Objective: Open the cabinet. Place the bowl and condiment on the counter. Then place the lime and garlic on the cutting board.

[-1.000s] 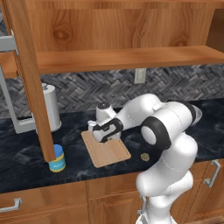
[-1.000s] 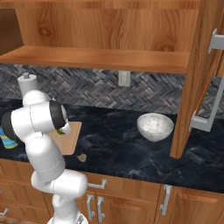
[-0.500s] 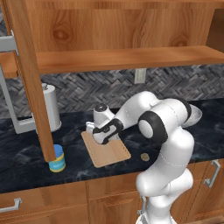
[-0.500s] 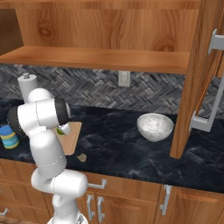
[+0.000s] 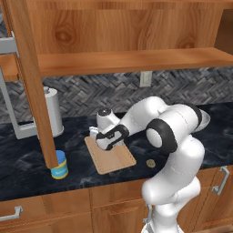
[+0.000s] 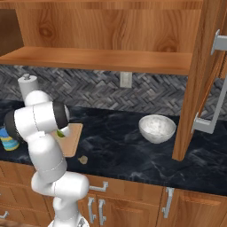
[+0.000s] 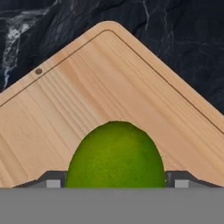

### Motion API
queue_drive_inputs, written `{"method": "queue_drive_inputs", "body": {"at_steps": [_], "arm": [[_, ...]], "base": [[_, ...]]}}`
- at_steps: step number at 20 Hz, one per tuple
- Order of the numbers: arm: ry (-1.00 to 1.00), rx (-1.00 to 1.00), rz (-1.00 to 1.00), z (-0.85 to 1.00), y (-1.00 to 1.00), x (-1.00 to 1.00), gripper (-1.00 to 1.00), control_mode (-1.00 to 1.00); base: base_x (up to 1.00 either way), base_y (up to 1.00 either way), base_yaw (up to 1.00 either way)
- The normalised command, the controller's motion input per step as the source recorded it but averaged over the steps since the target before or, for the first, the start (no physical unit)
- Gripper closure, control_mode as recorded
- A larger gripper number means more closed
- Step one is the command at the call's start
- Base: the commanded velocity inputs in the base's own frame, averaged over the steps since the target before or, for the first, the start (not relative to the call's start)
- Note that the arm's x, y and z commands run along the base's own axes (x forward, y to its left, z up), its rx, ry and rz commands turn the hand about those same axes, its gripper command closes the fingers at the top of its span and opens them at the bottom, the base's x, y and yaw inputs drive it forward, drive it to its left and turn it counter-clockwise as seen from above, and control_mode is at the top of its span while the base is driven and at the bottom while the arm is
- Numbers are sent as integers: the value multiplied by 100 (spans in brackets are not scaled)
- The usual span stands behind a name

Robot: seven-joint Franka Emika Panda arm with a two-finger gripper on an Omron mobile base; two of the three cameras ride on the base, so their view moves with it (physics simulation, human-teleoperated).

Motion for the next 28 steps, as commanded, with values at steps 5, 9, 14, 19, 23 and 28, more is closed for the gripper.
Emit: {"method": "queue_drive_inputs", "body": {"at_steps": [5,9,14,19,23,28], "arm": [[-10,0,0,47,0,-13,-100,-100],[-5,0,0,58,-4,-3,-100,-100],[0,2,0,57,-41,-17,-100,-100],[5,7,1,31,-91,-47,-100,-100],[13,8,2,14,-89,-47,-100,-100],[25,7,3,1,-40,-11,-100,-100]], "base": [[0,0,0],[0,0,0],[0,0,0],[0,0,0],[0,0,0],[0,0,0]]}}
